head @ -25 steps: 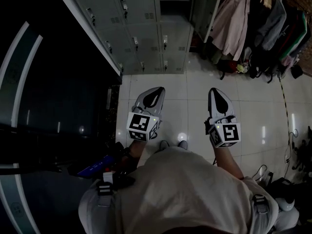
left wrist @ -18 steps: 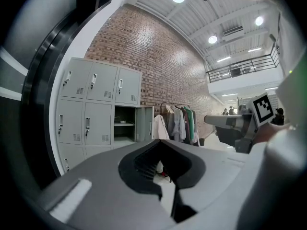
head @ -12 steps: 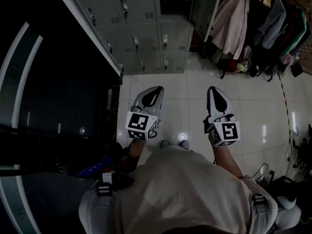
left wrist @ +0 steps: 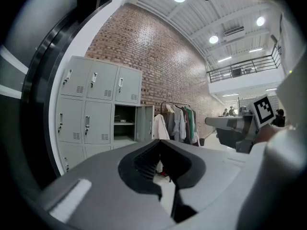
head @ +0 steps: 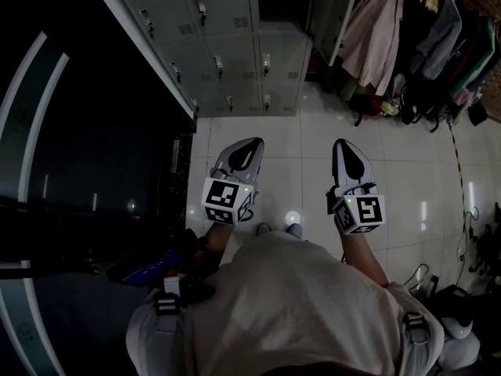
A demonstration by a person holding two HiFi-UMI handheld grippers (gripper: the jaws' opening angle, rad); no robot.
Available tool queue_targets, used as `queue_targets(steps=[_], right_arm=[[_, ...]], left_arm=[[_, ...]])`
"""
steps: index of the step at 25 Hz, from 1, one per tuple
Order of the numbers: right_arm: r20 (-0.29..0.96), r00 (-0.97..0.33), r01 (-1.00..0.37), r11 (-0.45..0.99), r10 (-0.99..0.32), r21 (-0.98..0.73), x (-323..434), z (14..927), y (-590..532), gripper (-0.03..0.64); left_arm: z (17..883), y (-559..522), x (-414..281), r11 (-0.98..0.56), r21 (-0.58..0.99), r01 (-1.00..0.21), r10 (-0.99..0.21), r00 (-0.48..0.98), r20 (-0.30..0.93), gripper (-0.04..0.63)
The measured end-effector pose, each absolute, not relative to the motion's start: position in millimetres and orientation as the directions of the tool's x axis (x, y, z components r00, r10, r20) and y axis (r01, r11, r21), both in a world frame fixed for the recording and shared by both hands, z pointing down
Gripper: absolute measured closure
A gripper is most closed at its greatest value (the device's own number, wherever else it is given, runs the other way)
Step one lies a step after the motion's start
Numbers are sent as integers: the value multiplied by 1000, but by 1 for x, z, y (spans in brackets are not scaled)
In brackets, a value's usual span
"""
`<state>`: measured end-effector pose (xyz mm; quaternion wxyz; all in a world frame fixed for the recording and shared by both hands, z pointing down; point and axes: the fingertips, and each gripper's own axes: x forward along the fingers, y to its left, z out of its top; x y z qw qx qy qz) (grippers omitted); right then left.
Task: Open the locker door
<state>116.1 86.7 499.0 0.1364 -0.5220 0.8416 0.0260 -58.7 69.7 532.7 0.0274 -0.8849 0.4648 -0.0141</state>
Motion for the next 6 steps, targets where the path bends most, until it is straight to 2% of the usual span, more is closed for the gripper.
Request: queue_targets(steps=[6], right_arm=[[-261, -417, -887, 452, -871, -91, 122, 491, 87, 617]], left_arm=[[530, 69, -54, -552, -68, -831, -833, 554, -13, 534]])
